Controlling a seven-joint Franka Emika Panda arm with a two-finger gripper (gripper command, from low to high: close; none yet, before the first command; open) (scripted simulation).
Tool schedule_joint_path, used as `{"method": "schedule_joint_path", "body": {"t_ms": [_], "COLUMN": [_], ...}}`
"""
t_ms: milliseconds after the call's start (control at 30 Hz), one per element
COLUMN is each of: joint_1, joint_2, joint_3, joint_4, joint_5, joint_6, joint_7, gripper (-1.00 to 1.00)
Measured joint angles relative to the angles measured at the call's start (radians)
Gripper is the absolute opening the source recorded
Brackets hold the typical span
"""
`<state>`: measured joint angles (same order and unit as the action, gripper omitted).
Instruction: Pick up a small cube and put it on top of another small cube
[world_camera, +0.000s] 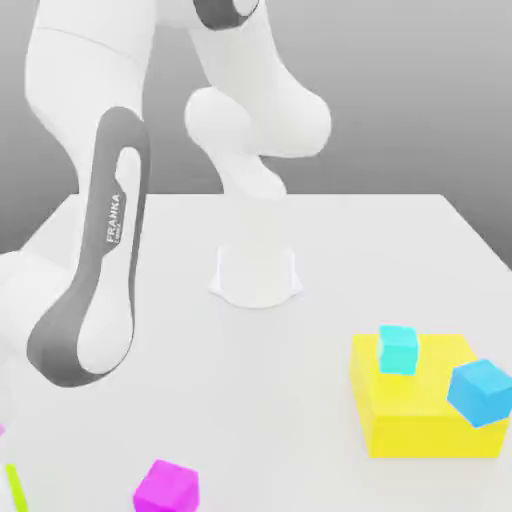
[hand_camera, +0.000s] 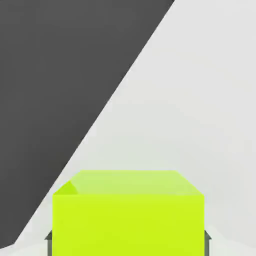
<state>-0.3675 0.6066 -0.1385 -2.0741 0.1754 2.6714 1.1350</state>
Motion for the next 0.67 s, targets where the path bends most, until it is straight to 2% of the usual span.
{"method": "schedule_joint_path", "body": {"t_ms": [167,400,467,567,600,667], "joint_1": [0.028,0.171,0.191,0.195,0.195,0.195], "joint_2": [-0.134,-0.392,-0.397,-0.310,-0.292,-0.292], "joint_3": [-0.029,0.081,0.102,0.112,0.113,0.113], "joint_4": [-0.034,-0.259,-0.294,-0.302,-0.303,-0.303], "joint_5": [-0.032,-0.146,-0.158,-0.157,-0.156,-0.156], "joint_6": [-0.100,-0.124,-0.094,0.002,0.020,0.020], "joint_7": [0.017,-0.087,-0.109,-0.119,-0.120,-0.120], "gripper": [-1.00,-1.00,-1.00,-1.00,1.00,1.00]}}
